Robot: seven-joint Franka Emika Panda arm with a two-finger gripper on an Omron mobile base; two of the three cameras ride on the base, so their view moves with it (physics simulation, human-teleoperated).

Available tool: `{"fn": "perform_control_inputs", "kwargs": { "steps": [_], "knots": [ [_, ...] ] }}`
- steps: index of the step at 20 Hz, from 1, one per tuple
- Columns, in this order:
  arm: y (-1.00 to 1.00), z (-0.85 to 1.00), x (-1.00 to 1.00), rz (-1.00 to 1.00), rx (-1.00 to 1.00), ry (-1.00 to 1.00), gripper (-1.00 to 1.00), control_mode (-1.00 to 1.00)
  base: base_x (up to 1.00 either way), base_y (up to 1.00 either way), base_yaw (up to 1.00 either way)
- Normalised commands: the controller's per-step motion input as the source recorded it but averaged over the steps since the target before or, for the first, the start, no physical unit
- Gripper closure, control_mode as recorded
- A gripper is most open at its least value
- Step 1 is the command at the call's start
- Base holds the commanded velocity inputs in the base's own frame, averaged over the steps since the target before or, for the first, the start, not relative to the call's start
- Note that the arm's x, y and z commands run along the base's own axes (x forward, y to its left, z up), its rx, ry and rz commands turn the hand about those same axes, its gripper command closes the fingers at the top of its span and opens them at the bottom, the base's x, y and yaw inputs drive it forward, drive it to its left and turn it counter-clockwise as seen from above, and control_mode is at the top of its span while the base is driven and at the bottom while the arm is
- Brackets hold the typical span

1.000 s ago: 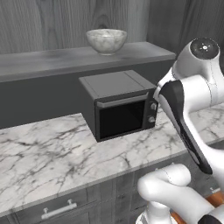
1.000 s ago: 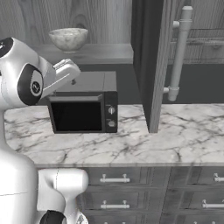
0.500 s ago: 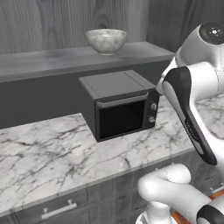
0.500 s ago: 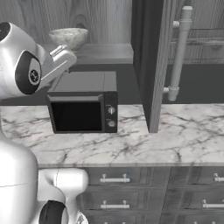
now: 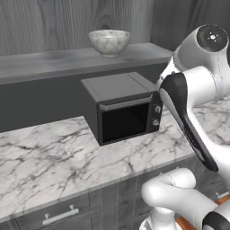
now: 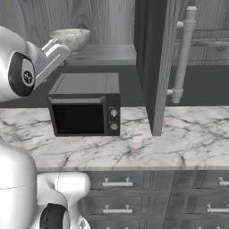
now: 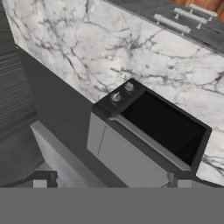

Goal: Move the bowls from the cabinet to the plates on the dining table.

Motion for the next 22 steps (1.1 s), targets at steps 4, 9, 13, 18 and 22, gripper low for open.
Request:
{"fn": "perform_control_inputs", "kwargs": {
  "steps": [4, 9, 13, 18, 22],
  "knots": [
    [0.06, 0.29, 0.16, 0.04, -0.07, -0.08, -1.00, -1.00, 0.00, 0.00, 0.00],
    [0.17, 0.35, 0.13, 0.03, -0.04, -0.04, -1.00, -1.00, 0.00, 0.00, 0.00],
    [0.20, 0.24, 0.25, 0.04, -0.01, 0.00, -1.00, -1.00, 0.00, 0.00, 0.00],
    [0.17, 0.11, 0.38, 0.07, 0.00, 0.00, -1.00, -1.00, 0.00, 0.00, 0.00],
    [0.12, 0.03, 0.45, 0.08, -0.03, -0.01, -1.00, -1.00, 0.00, 0.00, 0.00]
  ]
}}
